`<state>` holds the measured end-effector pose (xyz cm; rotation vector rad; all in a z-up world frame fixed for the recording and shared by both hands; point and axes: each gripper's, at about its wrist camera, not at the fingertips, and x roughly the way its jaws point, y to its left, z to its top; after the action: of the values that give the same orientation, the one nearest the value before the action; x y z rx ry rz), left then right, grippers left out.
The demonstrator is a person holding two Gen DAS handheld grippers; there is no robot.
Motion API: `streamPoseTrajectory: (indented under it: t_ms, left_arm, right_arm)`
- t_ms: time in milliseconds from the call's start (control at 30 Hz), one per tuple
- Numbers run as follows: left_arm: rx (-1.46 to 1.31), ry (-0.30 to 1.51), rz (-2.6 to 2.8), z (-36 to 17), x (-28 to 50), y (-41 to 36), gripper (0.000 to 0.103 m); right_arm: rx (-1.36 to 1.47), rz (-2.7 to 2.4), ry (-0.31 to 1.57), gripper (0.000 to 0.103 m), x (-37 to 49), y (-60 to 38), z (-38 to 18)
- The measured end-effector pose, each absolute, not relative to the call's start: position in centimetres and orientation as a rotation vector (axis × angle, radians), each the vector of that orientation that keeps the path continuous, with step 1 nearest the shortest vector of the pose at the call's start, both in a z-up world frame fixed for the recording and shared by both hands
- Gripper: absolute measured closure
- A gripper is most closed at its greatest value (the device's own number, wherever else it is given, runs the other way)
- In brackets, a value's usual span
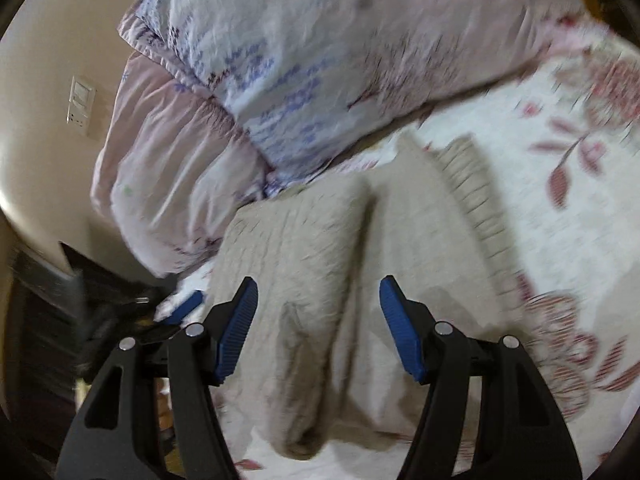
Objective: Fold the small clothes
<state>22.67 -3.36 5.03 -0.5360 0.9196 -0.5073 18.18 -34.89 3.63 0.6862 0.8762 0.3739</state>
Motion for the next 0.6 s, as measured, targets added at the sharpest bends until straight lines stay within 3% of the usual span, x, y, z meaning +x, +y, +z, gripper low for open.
streamPoseTrajectory:
  t_ms: [133, 200, 267, 533, 600]
  left_arm:
    - [-0.544, 0.972, -0.473, 3.1, 23.1, -3.0, 0.025]
    - [-0.533, 0.984, -0.476, 2.5, 23.2, -3.2, 0.025]
    - [-0.527, 0.992, -0.486, 2.2, 23.2, -3.8, 0.025]
    - [-0.6, 1.044, -0.548, 0.4, 23.4, -4.3, 0.025]
    - [-0.597, 1.048, -0.549, 0.5, 23.3, -4.3, 0.025]
  right_arm:
    - [0.67, 0.383, 0.921, 0.042, 19.1, -33.7, 2.6]
    - [0.674, 0.39, 0.951, 0.047, 19.6, -33.3, 2.0]
    - [0.667, 0.417, 0.981, 0.059, 20.0, -32.5, 1.4]
    - [0.712, 0.463, 0.967, 0.061, 22.0, -31.6, 0.6]
    - [0.736, 0.451, 0.971, 0.072, 22.8, -31.7, 0.2]
